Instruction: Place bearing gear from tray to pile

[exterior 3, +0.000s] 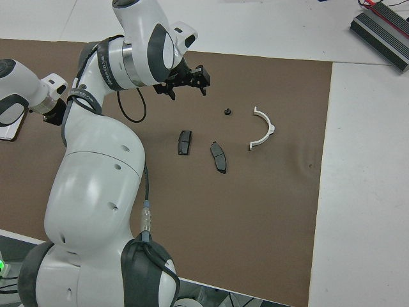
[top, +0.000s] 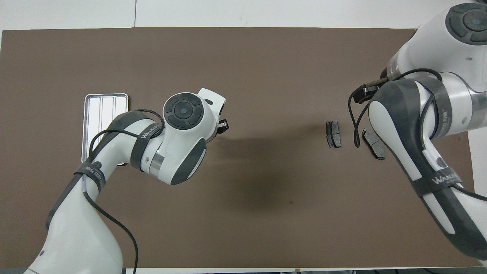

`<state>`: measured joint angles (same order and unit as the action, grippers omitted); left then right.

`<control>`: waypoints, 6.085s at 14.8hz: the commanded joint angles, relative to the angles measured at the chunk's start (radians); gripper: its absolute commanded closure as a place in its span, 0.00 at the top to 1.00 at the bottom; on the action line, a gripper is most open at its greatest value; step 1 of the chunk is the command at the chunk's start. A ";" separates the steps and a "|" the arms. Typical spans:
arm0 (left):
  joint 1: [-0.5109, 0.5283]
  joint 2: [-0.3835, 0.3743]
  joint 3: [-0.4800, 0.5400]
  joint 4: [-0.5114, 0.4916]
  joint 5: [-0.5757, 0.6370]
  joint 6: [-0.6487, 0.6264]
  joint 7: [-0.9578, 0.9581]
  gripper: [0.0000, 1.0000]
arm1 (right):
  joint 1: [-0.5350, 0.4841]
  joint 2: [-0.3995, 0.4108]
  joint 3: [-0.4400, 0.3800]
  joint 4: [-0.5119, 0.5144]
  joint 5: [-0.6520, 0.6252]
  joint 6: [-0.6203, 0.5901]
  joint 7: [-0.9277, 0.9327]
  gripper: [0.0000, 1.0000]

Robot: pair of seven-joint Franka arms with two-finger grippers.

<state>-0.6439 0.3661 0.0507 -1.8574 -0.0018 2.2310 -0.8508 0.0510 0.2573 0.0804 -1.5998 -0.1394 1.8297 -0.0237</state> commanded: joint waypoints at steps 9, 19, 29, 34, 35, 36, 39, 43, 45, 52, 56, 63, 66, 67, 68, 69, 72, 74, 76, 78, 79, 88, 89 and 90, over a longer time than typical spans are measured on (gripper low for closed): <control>-0.013 0.031 0.026 0.012 0.051 0.016 -0.042 1.00 | -0.007 -0.012 0.005 -0.015 0.001 0.000 0.011 1.00; 0.332 -0.117 0.093 0.024 0.169 -0.108 0.408 1.00 | 0.375 0.060 0.024 -0.014 0.070 0.115 0.818 1.00; 0.561 -0.396 0.106 0.073 0.138 -0.318 0.730 1.00 | 0.573 0.417 0.022 0.284 0.075 0.215 1.173 1.00; 0.520 -0.554 0.055 0.066 0.094 -0.563 0.717 1.00 | 0.586 0.457 0.022 0.274 0.072 0.253 1.182 1.00; 0.515 -0.574 0.049 0.063 0.091 -0.602 0.722 1.00 | 0.604 0.473 0.021 0.276 0.073 0.269 1.188 1.00; 0.498 -0.588 0.040 0.063 0.080 -0.616 0.725 1.00 | 0.609 0.479 0.021 0.274 0.072 0.286 1.193 1.00; 0.468 -0.608 0.040 0.060 0.059 -0.614 0.749 1.00 | 0.609 0.488 0.019 0.271 0.057 0.292 1.194 1.00; 0.460 -0.619 0.040 0.041 0.048 -0.616 0.786 1.00 | 0.595 0.487 0.019 0.255 0.040 0.295 1.191 1.00; 0.472 -0.630 0.052 0.040 0.048 -0.616 0.788 1.00 | 0.592 0.485 0.021 0.233 0.041 0.327 1.191 0.99; 0.576 -0.631 0.066 0.046 0.048 -0.599 0.860 1.00 | 0.586 0.477 0.021 0.198 0.044 0.339 1.190 0.82; 0.609 -0.631 0.064 0.049 0.048 -0.590 0.849 1.00 | 0.578 0.482 0.019 0.208 0.040 0.332 1.188 0.52; 0.725 -0.624 -0.032 0.030 0.049 -0.548 0.860 1.00 | 0.576 0.484 0.019 0.208 0.041 0.335 1.190 0.00; 0.719 -0.625 -0.032 0.026 0.049 -0.550 0.857 1.00 | 0.572 0.479 0.013 0.216 0.038 0.300 1.187 0.00; 0.710 -0.625 -0.032 0.027 0.049 -0.551 0.852 1.00 | 0.557 0.479 0.013 0.254 0.037 0.252 1.176 0.00; 0.707 -0.621 -0.032 0.027 0.049 -0.554 0.851 1.00 | 0.528 0.471 0.015 0.291 0.038 0.190 1.141 0.00; 0.699 -0.615 -0.032 0.030 0.049 -0.557 0.851 1.00 | 0.494 0.458 0.016 0.332 0.038 0.110 1.069 0.00; 0.694 -0.549 -0.032 0.035 0.048 -0.551 0.849 1.00 | 0.367 0.389 0.016 0.400 0.038 -0.090 0.717 0.00; 0.693 -0.517 -0.028 0.038 0.048 -0.525 0.849 1.00 | 0.270 0.353 0.013 0.399 0.034 -0.121 0.471 0.00; 0.678 -0.468 -0.025 0.069 0.048 -0.511 0.849 1.00 | 0.187 0.350 0.016 0.390 -0.005 -0.110 0.299 0.00; 0.671 -0.440 -0.011 0.116 0.048 -0.511 0.849 1.00 | 0.117 0.349 0.016 0.344 -0.009 -0.058 0.197 0.00; 0.671 -0.431 -0.011 0.129 0.046 -0.511 0.849 1.00 | 0.084 0.347 0.016 0.315 -0.009 -0.035 0.179 0.00; 0.681 -0.454 -0.022 0.103 0.048 -0.614 0.865 1.00 | -0.036 0.349 0.016 0.040 -0.008 0.288 0.111 0.00; 0.681 -0.454 -0.023 0.106 0.048 -0.625 0.865 1.00 | -0.036 0.347 0.016 0.026 -0.008 0.308 0.113 0.00; 0.681 -0.454 -0.028 0.112 0.048 -0.645 0.863 1.00 | -0.034 0.347 0.016 0.024 -0.006 0.309 0.113 0.00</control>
<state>0.0449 -0.0768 0.0187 -1.7519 0.0556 1.6294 -0.0008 0.0326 0.6275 0.0790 -1.5246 -0.1272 2.1018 0.0954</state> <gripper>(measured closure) 0.000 0.643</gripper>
